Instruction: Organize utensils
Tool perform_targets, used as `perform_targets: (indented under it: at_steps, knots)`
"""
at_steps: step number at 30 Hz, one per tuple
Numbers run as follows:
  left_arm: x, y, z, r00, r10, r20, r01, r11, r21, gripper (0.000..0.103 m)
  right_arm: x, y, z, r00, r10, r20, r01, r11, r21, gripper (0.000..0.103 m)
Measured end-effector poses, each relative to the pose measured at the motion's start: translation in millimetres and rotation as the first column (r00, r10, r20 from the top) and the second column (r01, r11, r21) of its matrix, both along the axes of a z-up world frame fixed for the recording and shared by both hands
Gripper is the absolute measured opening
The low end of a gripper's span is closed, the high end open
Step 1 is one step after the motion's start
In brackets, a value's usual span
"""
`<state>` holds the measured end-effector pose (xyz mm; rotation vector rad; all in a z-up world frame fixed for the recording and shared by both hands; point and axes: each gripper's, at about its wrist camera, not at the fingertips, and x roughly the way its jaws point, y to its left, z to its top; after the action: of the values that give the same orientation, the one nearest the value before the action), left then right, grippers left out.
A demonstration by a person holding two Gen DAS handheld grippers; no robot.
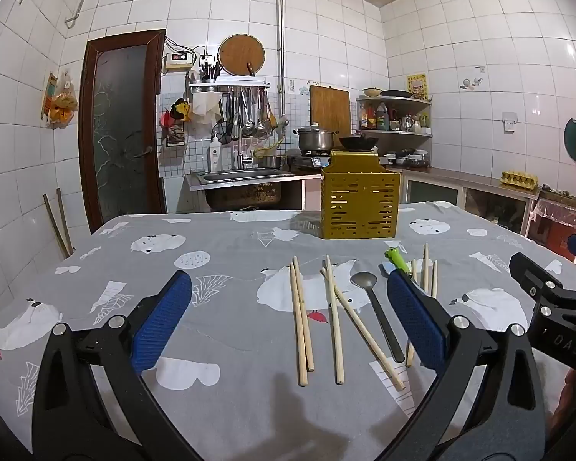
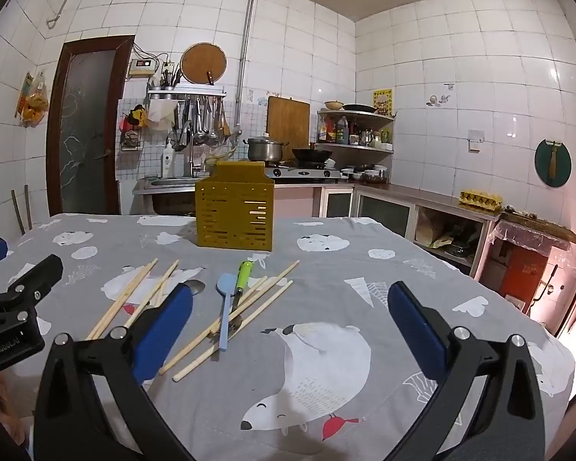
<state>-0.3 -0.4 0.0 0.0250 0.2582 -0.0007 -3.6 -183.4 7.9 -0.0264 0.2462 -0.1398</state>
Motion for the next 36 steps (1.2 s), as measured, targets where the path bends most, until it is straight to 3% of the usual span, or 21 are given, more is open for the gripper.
perform_targets:
  at_steps: [36]
  knots:
    - [-3.5, -1.6, 3.8, 1.000, -0.001, 0.013, 0.001, 1.000, 0.005, 0.098, -3.7, -3.7, 3.4, 1.000, -0.007, 0.022, 0.007, 1.000, 0.009, 0.099]
